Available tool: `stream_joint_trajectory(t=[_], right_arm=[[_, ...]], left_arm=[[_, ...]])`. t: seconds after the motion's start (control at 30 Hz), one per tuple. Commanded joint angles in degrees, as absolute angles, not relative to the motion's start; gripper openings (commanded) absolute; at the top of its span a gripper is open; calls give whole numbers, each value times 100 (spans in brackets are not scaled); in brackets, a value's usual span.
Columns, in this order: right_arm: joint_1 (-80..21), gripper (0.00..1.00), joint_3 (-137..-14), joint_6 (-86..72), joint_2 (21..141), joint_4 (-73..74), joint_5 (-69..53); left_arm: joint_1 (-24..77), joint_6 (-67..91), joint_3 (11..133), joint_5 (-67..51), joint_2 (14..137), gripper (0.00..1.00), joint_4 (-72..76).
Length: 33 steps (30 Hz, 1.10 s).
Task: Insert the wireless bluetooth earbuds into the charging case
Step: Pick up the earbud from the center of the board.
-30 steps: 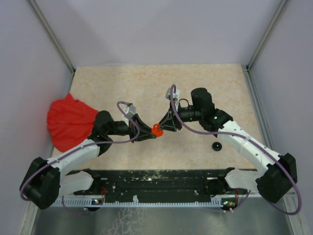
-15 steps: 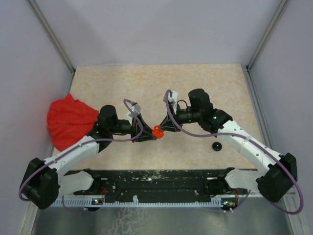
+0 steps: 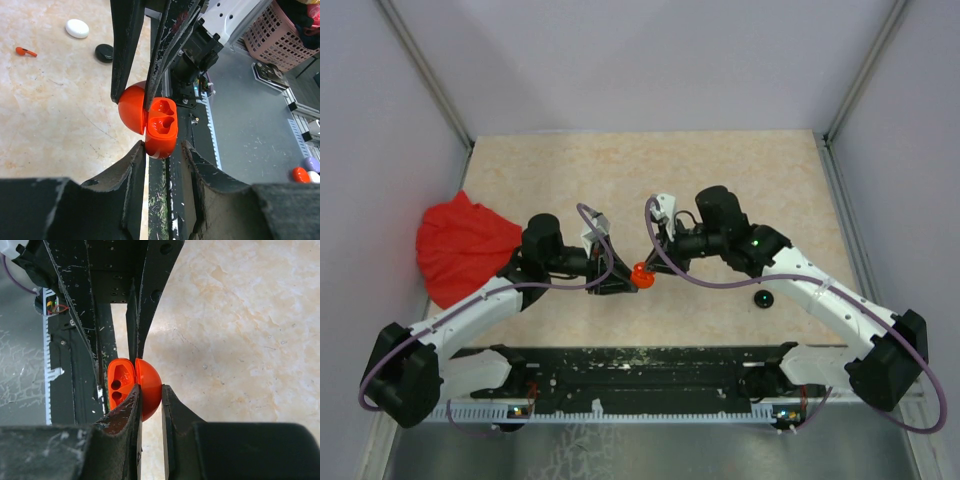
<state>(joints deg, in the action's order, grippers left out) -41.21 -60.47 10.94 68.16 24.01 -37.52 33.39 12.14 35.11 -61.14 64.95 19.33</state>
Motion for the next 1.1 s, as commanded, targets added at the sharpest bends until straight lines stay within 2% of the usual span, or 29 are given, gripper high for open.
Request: stream_joint_trajectory(t=[0.0, 0.33, 0.4, 0.5, 0.6, 0.73, 0.8, 0.93, 1.07], right_arm=[[-4215, 0, -6357, 1217, 6818, 2284, -3701], [-4285, 0, -6337, 1265, 6851, 2290, -3734], [-4296, 0, -6337, 1265, 6847, 2287, -3718], [-4289, 0, -6358, 1251, 6847, 2299, -3718], [-4289, 0, -6419, 1218, 6840, 2327, -3751], [-4291, 21, -6509, 1062, 6798, 2342, -3762], [-4290, 28, -6530, 915, 6730, 2296, -3726], [-4269, 34, -6574, 549, 6560, 2251, -3404], [-4151, 41, -6714, 285, 6532, 2631, -2785]], left_arm=[[3349, 1282, 3623, -6345, 6431, 39, 2047], [3349, 1503, 3533, -6317, 6466, 39, 2557], [3349, 1486, 3525, -6324, 6478, 34, 2549], [3351, 1390, 3491, -6311, 6465, 20, 2495], [3349, 1073, 3522, -6194, 6383, 14, 2188], [3349, 309, 3704, -5857, 6196, 8, 1308], [3349, -143, 3795, -5630, 6086, 6, 885], [3349, -1056, 3900, -5048, 5877, 6, 238], [3349, -1154, 3761, -4480, 5730, 5, 428]])
